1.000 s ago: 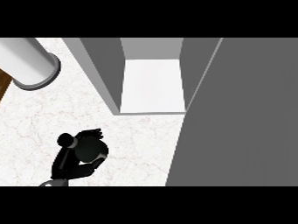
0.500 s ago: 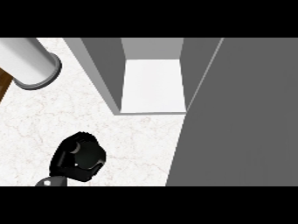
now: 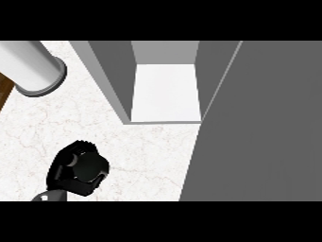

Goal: Pick up the wine, place it into the cabinet and close the cabinet

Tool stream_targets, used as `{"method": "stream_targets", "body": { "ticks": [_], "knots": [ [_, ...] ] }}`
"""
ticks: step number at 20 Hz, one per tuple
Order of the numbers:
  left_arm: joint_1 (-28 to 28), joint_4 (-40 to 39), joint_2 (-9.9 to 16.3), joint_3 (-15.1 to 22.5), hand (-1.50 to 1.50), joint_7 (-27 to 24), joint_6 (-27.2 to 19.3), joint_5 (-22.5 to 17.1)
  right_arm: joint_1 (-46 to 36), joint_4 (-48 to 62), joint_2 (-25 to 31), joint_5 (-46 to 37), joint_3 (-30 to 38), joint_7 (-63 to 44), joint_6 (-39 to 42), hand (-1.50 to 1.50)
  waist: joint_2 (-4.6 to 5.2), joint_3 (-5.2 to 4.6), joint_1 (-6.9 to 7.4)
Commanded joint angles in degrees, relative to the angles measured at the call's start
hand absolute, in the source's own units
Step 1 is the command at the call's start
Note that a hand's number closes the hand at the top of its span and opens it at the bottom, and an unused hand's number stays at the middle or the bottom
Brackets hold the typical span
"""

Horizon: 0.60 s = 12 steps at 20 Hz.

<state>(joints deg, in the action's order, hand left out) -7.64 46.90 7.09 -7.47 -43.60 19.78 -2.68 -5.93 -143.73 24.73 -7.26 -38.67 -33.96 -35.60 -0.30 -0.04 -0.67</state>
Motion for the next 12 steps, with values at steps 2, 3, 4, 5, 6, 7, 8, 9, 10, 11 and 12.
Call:
{"method": "stream_targets", "body": {
  "ticks": [2, 3, 4, 5, 6, 7, 8, 9, 10, 11, 12],
  "knots": [
    [3.50, 6.58, -2.08, 2.81, 1.50, 1.70, 2.51, -0.72, 5.39, -11.35, 3.27, -3.14, 0.04, -0.41, 1.17, -1.50, -0.09, 0.08, 0.19],
    [1.85, 7.48, -2.24, 2.43, 1.50, 5.67, 2.47, -1.96, 3.06, -10.77, 0.96, -8.35, -3.00, -4.42, -1.79, -1.50, -0.28, -0.02, -0.09],
    [0.13, 7.08, -3.18, 2.60, 1.50, 7.14, 3.28, -2.86, 2.85, -12.19, 2.89, -3.94, 0.65, -4.68, -0.28, -1.50, -0.13, 0.00, -0.15],
    [3.64, 7.41, -2.67, 3.34, 1.50, 2.80, 3.54, -1.49, 5.09, -9.90, 2.45, -4.39, -1.12, -0.37, 0.63, -1.50, 0.04, 0.04, 0.22],
    [2.79, 11.61, -2.30, 2.92, 1.50, 7.83, 4.20, -3.60, 4.27, -9.95, 0.63, -8.23, -5.68, -2.59, -1.93, -1.50, -0.26, 0.00, 0.08],
    [4.68, 11.10, -4.46, 4.60, 1.50, 4.90, 2.36, -1.59, 5.99, -10.36, 2.29, -7.29, -4.14, 0.31, -1.39, -1.50, -0.15, 0.03, -0.02],
    [4.35, 14.48, -3.48, 4.22, 1.50, 9.07, 3.00, -3.12, 4.86, -6.10, -0.15, -8.29, -6.32, 1.92, -1.53, -1.50, -0.04, 0.04, 0.38],
    [4.91, 18.43, -4.62, 4.64, 1.50, 11.54, 2.59, -4.28, 5.56, -9.65, 3.13, -6.17, -3.15, 0.95, -1.17, -1.50, -0.24, 0.07, 0.27],
    [5.42, 20.28, -3.82, 4.87, 1.50, 13.42, 3.99, -5.12, 1.84, -9.31, 1.55, -5.79, -1.00, -3.68, -1.99, -1.50, -0.16, 0.00, 0.53],
    [5.69, 23.11, -5.34, 6.37, 1.50, 14.84, 1.70, -3.96, 1.84, -10.79, 2.62, -4.62, 0.19, -3.58, -1.97, -1.50, -0.30, 0.02, 0.42],
    [8.36, 23.58, -5.13, 6.90, 1.50, 13.02, 3.09, -3.98, 5.04, -9.90, 4.06, -1.97, 1.09, 0.88, 0.19, -1.50, 0.00, 0.08, 0.51]
  ]
}}
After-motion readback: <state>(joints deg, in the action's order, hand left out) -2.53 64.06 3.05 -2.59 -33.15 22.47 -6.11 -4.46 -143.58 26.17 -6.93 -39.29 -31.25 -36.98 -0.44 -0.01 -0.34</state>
